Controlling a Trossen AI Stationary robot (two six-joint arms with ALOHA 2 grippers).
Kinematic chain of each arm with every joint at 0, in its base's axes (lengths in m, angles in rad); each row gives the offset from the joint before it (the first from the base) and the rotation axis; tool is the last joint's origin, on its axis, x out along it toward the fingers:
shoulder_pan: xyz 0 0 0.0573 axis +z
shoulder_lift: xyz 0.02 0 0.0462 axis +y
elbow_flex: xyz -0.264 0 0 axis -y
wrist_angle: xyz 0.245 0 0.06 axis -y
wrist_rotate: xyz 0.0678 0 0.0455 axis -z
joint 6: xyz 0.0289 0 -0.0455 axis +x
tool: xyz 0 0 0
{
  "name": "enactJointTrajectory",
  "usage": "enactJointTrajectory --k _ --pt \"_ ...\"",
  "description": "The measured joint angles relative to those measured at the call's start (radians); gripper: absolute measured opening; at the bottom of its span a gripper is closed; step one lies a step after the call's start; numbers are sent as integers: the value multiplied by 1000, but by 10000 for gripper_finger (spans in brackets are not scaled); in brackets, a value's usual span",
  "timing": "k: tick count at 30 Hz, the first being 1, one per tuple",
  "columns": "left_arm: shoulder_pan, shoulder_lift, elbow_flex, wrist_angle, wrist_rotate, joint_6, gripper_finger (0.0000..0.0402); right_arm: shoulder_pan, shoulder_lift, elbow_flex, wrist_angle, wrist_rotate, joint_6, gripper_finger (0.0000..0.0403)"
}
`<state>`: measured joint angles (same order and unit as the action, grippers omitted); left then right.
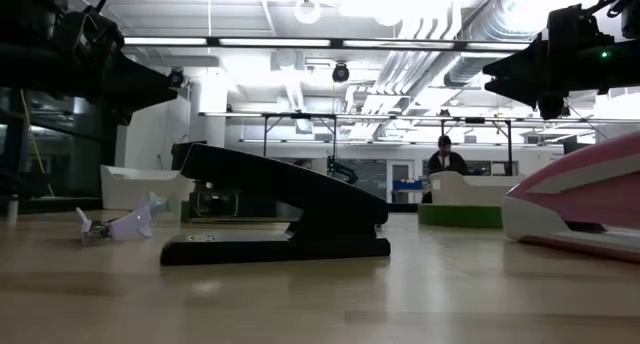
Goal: Pick and place Stapler, Stapler remover, tape
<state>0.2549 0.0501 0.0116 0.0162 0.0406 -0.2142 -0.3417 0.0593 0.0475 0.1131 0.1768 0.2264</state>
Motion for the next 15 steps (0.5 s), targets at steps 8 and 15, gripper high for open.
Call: enactJointTrajectory --k 8,15 --pt "0 0 0 0 0 0 147 0 0 0 0 0 0 209" --pt "0 0 0 0 0 0 147 0 0 0 0 -21 60 209"
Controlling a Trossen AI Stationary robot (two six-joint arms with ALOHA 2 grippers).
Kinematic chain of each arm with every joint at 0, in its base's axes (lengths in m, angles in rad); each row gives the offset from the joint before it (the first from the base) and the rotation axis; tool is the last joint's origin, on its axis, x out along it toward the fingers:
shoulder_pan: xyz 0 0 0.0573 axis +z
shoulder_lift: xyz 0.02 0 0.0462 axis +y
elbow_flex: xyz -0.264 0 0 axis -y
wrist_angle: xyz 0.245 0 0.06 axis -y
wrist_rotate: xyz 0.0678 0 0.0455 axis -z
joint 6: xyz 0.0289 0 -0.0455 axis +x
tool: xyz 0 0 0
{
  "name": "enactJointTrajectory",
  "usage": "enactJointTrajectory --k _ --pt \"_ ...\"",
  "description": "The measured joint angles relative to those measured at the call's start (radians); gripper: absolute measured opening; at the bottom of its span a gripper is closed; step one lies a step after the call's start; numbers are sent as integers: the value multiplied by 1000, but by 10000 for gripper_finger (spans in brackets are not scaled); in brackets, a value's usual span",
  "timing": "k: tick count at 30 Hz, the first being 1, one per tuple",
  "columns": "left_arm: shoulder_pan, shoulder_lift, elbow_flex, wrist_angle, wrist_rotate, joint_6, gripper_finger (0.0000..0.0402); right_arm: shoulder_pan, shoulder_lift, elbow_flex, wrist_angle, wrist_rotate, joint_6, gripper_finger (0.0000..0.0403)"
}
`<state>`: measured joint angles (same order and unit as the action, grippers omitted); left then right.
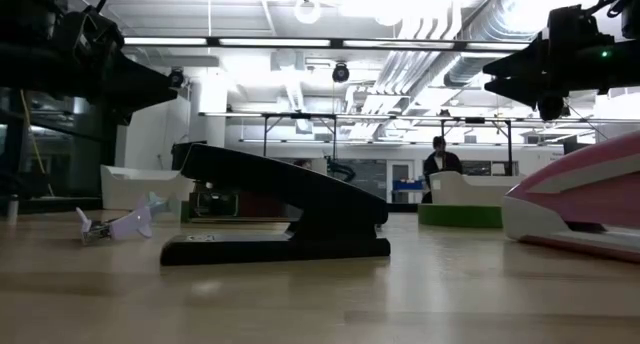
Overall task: Pick and place Stapler, Stapler remover, tape
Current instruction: Put the right green tape into the right white bin
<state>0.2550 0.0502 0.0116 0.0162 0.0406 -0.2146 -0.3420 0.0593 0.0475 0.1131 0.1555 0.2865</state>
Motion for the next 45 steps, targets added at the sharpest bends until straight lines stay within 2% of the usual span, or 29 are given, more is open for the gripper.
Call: enactJointTrajectory --k 3,10,17,23,28,39,45 --pt "0 0 0 0 0 0 147 0 0 0 4 -48 93 209" --pt "0 0 0 0 0 0 147 0 23 10 -39 -68 280 209" --pt "0 0 0 0 0 0 147 0 141 143 -201 -70 252 209" --pt "0 0 0 0 0 0 147 0 353 345 -423 -37 190 209" --pt "0 0 0 0 0 0 147 0 553 486 -555 -35 238 209" --pt "0 0 0 0 0 0 147 0 881 662 -701 -90 430 209" --pt "0 0 0 0 0 0 147 0 1027 756 -856 -57 447 211"
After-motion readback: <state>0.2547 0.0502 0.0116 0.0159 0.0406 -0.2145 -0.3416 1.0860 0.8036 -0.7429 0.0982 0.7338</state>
